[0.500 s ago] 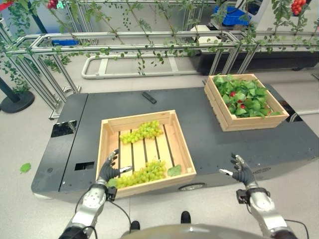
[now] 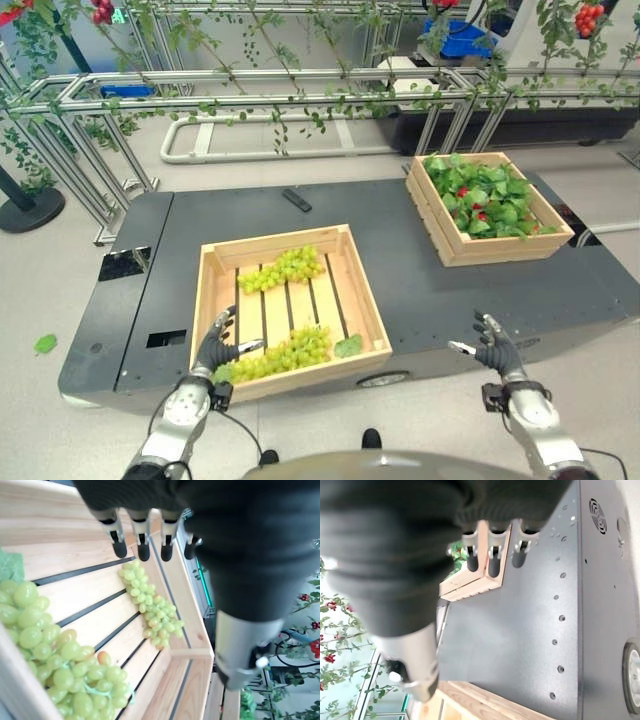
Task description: Pick up the fruits from the basket on one side to the basket on the other side
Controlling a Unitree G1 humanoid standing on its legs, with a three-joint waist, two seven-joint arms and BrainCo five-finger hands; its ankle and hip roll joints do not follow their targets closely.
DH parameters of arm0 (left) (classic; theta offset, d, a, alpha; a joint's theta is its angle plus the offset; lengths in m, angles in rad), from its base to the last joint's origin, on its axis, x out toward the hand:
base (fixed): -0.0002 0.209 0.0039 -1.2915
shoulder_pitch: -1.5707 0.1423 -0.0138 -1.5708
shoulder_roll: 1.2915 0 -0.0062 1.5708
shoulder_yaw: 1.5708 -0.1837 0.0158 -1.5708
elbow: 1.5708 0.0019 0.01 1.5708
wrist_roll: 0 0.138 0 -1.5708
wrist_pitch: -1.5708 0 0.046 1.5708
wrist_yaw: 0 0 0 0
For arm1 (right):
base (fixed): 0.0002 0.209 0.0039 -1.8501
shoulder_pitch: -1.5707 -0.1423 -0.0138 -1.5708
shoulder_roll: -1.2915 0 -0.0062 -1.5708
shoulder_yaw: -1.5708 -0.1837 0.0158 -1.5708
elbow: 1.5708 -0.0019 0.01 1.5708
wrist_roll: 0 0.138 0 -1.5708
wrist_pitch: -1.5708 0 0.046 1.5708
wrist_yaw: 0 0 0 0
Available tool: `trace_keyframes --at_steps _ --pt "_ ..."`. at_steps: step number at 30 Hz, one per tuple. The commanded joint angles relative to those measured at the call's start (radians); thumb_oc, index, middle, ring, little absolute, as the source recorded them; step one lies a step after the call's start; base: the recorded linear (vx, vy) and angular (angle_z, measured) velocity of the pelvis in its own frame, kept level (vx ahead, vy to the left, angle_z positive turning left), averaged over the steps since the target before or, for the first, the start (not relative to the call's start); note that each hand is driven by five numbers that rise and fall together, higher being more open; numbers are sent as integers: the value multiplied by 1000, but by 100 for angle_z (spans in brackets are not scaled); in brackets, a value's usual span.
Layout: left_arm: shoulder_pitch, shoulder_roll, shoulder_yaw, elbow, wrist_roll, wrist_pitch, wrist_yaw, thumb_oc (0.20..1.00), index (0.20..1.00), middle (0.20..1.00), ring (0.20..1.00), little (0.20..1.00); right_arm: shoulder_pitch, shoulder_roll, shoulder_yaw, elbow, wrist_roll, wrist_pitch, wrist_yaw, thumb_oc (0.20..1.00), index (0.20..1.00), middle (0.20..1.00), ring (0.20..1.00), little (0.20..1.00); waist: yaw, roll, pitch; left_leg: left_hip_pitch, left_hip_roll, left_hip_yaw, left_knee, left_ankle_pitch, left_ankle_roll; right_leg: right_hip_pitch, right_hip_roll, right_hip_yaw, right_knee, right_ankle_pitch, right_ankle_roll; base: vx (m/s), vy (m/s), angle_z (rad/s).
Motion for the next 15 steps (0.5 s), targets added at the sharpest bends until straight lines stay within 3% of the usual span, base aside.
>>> trace_keyframes --at_steps 1,11,15 --pt "-22 54 82 -67 -59 -40 -6 1000 1000 1000 1000 1000 -32 -50 -43 -66 -3 -46 2 1000 1000 1000 1000 1000 1 -54 -6 -20 -22 47 69 -50 35 1 -49 18 95 -93 88 -31 -12 0" --pt "-14 163 195 -157 -73 -66 14 1000 1000 1000 1000 1000 -127 -284 -20 -172 -12 -54 79 1000 1000 1000 1000 1000 60 -108 52 -86 -25 10 85 -36 29 -40 -57 -20 122 -92 92 -22 -10 5" --pt "-15 181 222 -176 -87 -74 24 1000 1000 1000 1000 1000 -166 -330 -1 -190 4 -55 93 1000 1000 1000 1000 1000 81 -122 76 -116 -28 -18 100 -32 27 -50 -60 -43 134 -97 89 -23 -27 25"
